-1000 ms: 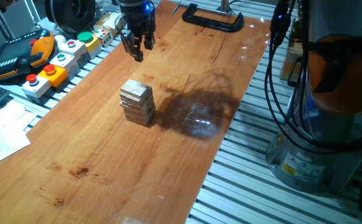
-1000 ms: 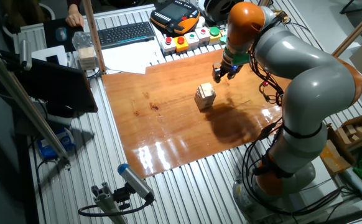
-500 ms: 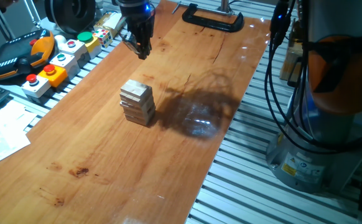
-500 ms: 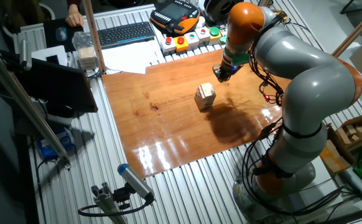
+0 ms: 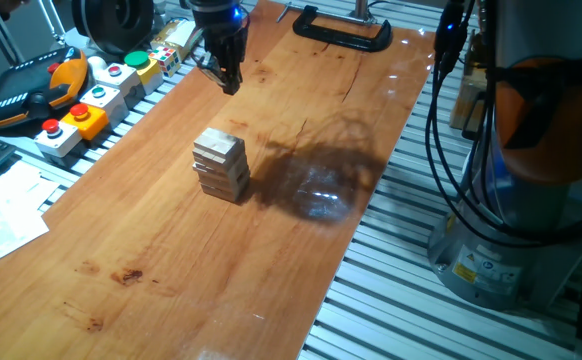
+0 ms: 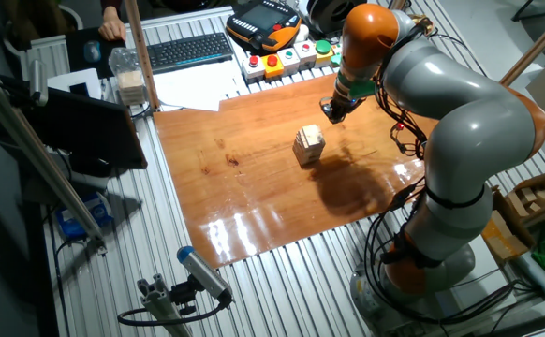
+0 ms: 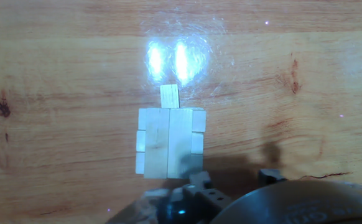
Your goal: Play Jenga
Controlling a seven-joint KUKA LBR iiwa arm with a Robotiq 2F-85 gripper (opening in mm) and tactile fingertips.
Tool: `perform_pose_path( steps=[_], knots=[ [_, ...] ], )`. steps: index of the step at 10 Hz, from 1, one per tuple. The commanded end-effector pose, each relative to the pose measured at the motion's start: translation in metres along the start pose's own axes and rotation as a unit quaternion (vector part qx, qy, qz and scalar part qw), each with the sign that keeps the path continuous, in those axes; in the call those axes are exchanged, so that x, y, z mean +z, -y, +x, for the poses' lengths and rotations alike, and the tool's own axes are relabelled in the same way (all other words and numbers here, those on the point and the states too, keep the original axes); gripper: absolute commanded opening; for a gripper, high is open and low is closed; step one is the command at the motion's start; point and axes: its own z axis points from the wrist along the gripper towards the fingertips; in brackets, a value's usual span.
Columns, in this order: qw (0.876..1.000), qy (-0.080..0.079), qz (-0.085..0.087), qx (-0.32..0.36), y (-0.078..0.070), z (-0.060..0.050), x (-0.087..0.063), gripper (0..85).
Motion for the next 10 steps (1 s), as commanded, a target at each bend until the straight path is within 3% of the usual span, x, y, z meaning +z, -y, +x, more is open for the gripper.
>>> perform_pose_path(
  steps=[1, 5, 10],
  knots=[
    [1.0, 0.001, 0.0, 0.001, 0.0, 0.0, 0.0, 0.7],
    [1.0, 0.004, -0.001, 0.002, -0.003, -0.005, 0.007, 0.7],
    [1.0, 0.014, -0.007, 0.004, -0.008, -0.023, 0.02, 0.7]
  ],
)
